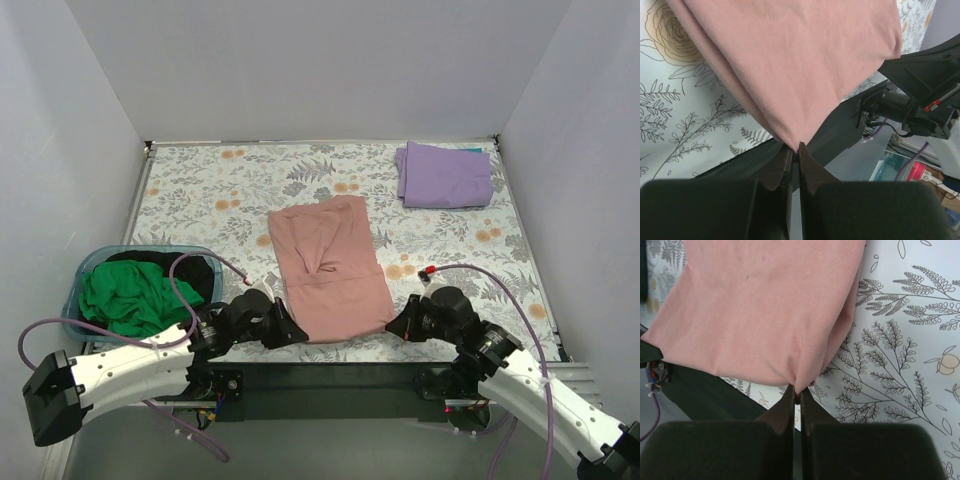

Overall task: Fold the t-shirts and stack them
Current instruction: Fold the tshirt

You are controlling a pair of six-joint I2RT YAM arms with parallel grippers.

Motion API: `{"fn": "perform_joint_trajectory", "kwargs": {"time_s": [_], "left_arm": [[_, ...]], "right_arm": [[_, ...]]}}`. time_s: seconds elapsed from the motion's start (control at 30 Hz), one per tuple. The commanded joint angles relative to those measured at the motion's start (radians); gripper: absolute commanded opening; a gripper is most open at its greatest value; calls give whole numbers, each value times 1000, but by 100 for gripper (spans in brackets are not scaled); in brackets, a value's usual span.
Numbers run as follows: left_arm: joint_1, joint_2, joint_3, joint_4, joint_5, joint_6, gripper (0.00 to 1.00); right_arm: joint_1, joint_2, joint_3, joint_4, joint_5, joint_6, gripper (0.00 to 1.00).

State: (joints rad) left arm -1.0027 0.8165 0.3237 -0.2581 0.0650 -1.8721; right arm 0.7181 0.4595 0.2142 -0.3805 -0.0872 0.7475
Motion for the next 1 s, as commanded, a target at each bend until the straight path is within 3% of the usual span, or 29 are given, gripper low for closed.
{"fn": "perform_joint_trajectory", "kwargs": {"time_s": [0.0, 0.1, 0.43, 0.7, 0.83, 0.97], "left_arm": [[-25, -43, 31, -92, -41, -53, 0], [-25, -27, 70, -101, -44, -36, 0], [-25, -11, 228, -168, -309, -56, 0], [-19, 151, 426, -325, -603, -88, 0], [36, 239, 541, -377, -645, -72, 0], [149, 292, 580, -305, -611, 22, 0]], "right_arm": [[9, -100, 7, -112, -8, 66, 1], [9, -78, 54, -110, 13, 40, 1], [9, 128, 315, -66, 239, -86, 1], [4, 352, 543, -15, 385, -140, 1], [-25, 517, 649, 23, 388, -195, 1], [-103, 645, 749, 95, 310, -243, 1]]}}
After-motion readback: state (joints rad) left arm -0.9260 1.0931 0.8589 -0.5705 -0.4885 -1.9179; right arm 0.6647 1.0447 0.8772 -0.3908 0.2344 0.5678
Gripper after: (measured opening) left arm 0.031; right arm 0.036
